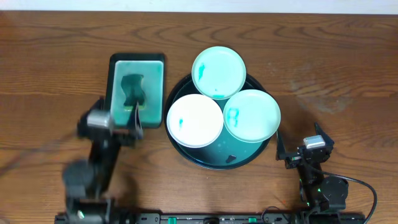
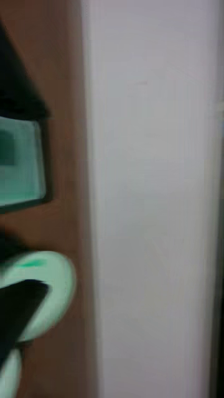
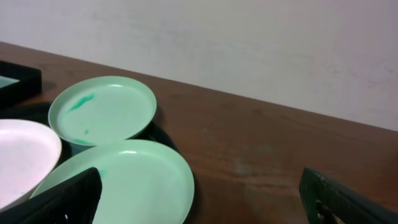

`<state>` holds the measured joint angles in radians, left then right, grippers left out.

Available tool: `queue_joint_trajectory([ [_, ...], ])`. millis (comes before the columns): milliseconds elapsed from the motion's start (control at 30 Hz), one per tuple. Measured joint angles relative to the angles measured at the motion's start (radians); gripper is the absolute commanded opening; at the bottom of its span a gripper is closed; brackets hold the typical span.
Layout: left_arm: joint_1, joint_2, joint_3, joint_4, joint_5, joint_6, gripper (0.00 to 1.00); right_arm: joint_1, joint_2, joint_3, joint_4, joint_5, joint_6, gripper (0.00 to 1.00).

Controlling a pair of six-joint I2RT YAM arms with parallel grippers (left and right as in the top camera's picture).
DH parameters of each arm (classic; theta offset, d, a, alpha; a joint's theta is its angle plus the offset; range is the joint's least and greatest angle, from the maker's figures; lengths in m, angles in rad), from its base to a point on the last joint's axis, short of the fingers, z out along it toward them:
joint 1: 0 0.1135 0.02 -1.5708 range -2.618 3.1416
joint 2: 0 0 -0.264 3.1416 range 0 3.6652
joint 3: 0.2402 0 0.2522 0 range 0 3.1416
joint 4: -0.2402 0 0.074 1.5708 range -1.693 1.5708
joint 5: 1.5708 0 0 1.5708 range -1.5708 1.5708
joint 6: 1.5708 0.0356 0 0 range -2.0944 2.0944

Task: Clean dirty plates on tray and stack at the side
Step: 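Reach the left gripper into the water tray and grasp the green sponge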

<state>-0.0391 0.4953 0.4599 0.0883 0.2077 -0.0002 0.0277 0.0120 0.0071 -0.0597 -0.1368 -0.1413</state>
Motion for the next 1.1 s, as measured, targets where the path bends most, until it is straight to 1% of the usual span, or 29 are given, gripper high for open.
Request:
queue_joint_trajectory([
  [133,0.0,0.398,0.354,-0.354,0.018,0.035,0.82,0.0,0.0,0.0,0.0,0.0,-0.001,0.99],
  [167,0.0,0.484,0.428,-0.419,0.031,0.045,0.82,0.0,0.0,0.0,0.0,0.0,-0.001,0.99],
  [200,0.0,0.585,0.512,-0.489,0.05,0.053,0.93,0.0,0.0,0.0,0.0,0.0,-0.002,0.99],
  [233,0.0,0.658,0.571,-0.531,0.06,0.062,0.96,0.0,0.0,0.0,0.0,0.0,-0.002,0.99],
  [300,0.0,0.791,0.669,-0.595,0.072,0.081,0.97,0.0,0.0,0.0,0.0,0.0,-0.002,0.99],
  [433,0.009,1.003,0.852,-0.749,0.024,0.023,0.97,0.0,0.0,0.0,0.0,0.0,-0.002,0.99],
  [533,0.023,1.124,0.939,-0.776,0.002,-0.019,0.97,0.0,0.0,0.0,0.0,0.0,-0.002,0.99],
  [767,0.027,1.286,0.951,-0.785,-0.023,-0.062,0.97,0.0,0.0,0.0,0.0,0.0,-0.002,0.99],
  [1000,0.058,1.385,0.951,-0.763,-0.067,-0.219,0.97,0.0,0.0,0.0,0.0,0.0,-0.002,0.99],
  [1033,0.063,1.398,0.951,-0.753,-0.073,-0.233,0.95,0.0,0.0,0.0,0.0,0.0,-0.002,0.99],
  [1100,0.068,1.431,0.951,-0.739,-0.082,-0.255,0.87,0.0,0.0,0.0,0.0,0.0,-0.002,0.99],
])
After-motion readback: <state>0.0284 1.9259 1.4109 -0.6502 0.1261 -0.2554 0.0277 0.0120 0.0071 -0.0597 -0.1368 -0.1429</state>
